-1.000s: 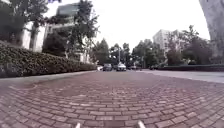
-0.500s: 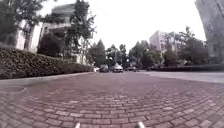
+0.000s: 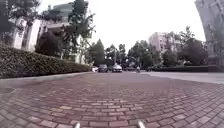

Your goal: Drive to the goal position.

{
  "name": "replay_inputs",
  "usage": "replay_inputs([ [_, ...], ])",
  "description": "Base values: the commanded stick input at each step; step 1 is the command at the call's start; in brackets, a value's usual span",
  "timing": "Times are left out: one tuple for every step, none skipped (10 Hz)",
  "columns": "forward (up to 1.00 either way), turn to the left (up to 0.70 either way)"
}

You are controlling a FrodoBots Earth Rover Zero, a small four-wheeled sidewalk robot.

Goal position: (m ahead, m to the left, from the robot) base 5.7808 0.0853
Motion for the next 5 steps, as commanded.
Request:
replay_inputs([
  [0.70, 0.00],
  [0.70, 0.00],
  [0.70, 0.00],
  [0.70, 0.00],
  [0.70, 0.00],
])
